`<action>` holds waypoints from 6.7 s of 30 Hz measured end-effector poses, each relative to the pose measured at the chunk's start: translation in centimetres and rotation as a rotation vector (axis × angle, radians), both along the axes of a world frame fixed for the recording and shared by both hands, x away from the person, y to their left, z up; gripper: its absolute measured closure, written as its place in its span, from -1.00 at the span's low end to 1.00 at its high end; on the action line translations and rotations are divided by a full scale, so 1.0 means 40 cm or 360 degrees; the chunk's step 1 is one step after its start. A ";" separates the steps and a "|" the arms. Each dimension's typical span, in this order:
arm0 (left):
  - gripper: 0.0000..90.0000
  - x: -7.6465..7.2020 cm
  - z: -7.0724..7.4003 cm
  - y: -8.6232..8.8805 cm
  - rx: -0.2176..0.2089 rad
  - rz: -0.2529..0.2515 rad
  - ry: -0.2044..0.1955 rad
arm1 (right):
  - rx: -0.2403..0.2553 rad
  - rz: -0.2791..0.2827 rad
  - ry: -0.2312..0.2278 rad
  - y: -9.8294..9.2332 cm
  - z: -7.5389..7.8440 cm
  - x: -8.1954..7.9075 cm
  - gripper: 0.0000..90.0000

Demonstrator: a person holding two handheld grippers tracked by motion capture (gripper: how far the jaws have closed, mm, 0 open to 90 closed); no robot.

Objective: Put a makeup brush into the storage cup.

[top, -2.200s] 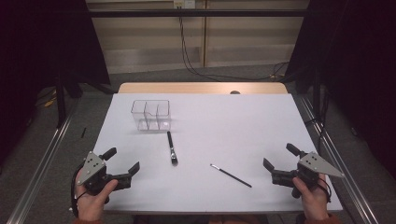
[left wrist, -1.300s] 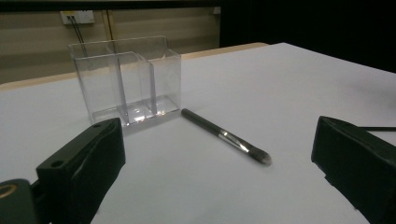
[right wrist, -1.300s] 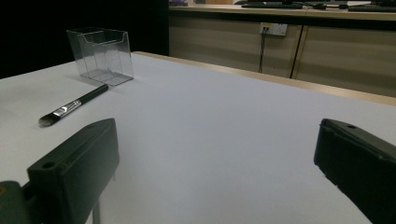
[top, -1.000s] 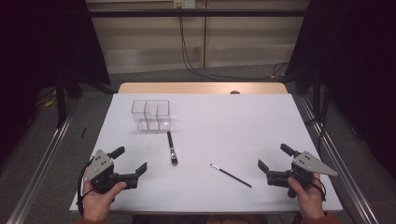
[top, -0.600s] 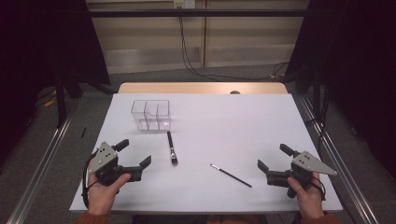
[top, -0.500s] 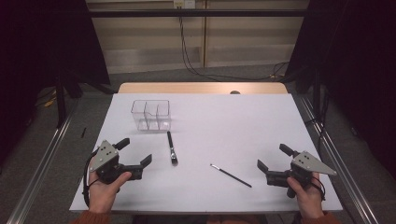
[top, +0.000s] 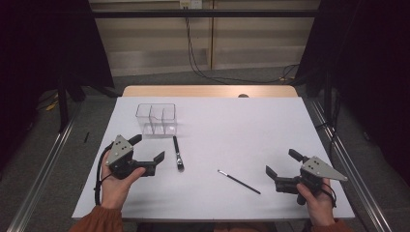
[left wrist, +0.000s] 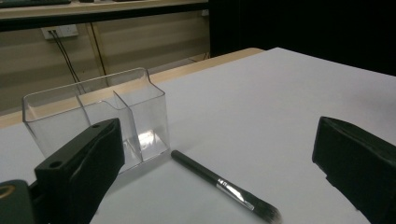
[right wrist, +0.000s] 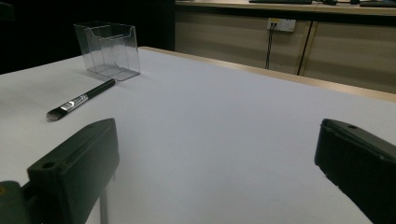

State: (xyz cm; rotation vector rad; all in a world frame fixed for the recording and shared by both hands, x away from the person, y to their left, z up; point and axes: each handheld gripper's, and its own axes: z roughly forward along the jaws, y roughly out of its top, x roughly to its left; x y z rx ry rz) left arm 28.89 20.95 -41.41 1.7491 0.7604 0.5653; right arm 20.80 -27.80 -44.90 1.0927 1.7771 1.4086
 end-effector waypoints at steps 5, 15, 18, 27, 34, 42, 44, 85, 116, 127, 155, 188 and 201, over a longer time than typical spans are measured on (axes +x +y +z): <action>-0.95 0.022 -0.001 -0.015 -0.0003 0.0007 0.0002 | 0.0001 0.0004 0.0006 0.000 0.000 0.001 -1.00; -0.92 0.063 0.024 -0.056 0.0019 -0.0006 -0.0028 | -0.0009 0.0019 0.0002 0.003 -0.001 0.002 -1.00; -0.91 0.077 0.021 -0.070 0.0035 -0.0008 -0.0004 | -0.0013 0.0027 0.0002 0.003 -0.001 0.002 -1.00; -0.90 0.121 0.025 -0.093 0.0058 0.0006 0.0048 | -0.0018 0.0046 0.0003 0.006 -0.001 0.001 -1.00; -0.90 0.143 0.013 -0.095 0.0110 0.0033 0.0210 | -0.0015 0.0053 0.0007 0.006 -0.002 0.002 -1.00; -0.88 0.157 0.010 -0.099 0.0239 0.0077 0.0357 | -0.0029 0.0056 0.0019 0.006 -0.002 0.003 -1.00; -0.87 0.160 0.007 -0.102 0.0268 0.0107 0.0405 | -0.0029 0.0058 0.0019 0.006 -0.002 0.003 -1.00; -0.86 0.271 -0.052 -0.214 0.0889 0.0116 0.1253 | -0.0096 0.0096 0.0047 0.013 -0.007 0.006 -1.00; -0.62 0.273 -0.100 -0.300 0.1091 0.0183 0.1387 | -0.0120 0.0113 0.0057 0.016 -0.010 0.007 -1.00; -0.45 0.276 -0.096 -0.308 0.1101 0.0206 0.1443 | -0.0128 0.0110 0.0067 0.018 -0.011 0.009 -1.00; 0.70 0.281 -0.080 -0.291 0.1110 0.0093 0.1485 | -0.0141 0.0121 0.0091 0.023 -0.013 0.013 -1.00; 0.73 0.277 -0.055 -0.256 0.0950 -0.0029 0.1370 | -0.0138 0.0121 0.0091 0.022 -0.013 0.014 -1.00; 0.73 0.259 -0.030 -0.220 0.0759 -0.0087 0.1212 | -0.0140 0.0123 0.0088 0.022 -0.013 0.013 -1.00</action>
